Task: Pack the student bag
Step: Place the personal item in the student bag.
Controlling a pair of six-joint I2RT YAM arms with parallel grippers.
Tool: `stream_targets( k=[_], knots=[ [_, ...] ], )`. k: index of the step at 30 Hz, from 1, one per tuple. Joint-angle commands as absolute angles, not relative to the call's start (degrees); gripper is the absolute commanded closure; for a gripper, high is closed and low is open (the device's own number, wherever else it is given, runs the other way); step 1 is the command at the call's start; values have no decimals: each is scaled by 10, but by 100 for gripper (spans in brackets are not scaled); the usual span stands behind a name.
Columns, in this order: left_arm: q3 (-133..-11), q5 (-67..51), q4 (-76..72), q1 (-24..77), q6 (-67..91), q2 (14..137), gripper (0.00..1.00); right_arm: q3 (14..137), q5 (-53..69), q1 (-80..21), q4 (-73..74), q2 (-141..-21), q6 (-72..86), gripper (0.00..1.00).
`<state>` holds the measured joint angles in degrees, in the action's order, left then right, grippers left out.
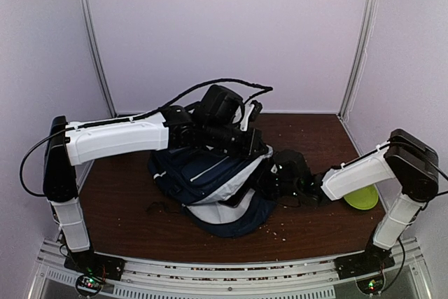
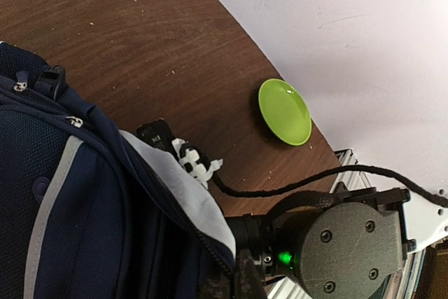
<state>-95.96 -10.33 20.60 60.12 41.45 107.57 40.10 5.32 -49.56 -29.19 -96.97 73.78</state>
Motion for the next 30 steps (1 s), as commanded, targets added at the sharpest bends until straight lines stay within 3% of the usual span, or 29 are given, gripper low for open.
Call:
stream_targets(
  k=[1,8,16,20,27,30],
  knots=[
    [-973,-118,99,613,399,1027,100,388,42,-497,-204,-935,704,43],
    [-972,-120,98,613,398,1034,100,395,75,-497,-175,-933,687,48],
    [-976,-133,91,613,407,1045,100,394,93,-498,-248,-985,723,75],
    [-977,-136,91,614,409,1048,100,415,97,-499,-297,-1021,748,84],
    [-979,-144,87,613,411,1055,100,466,99,-502,-329,-1076,765,87],
    [-977,-145,88,614,411,1055,100,472,102,-502,-329,-1080,761,80]
  ],
)
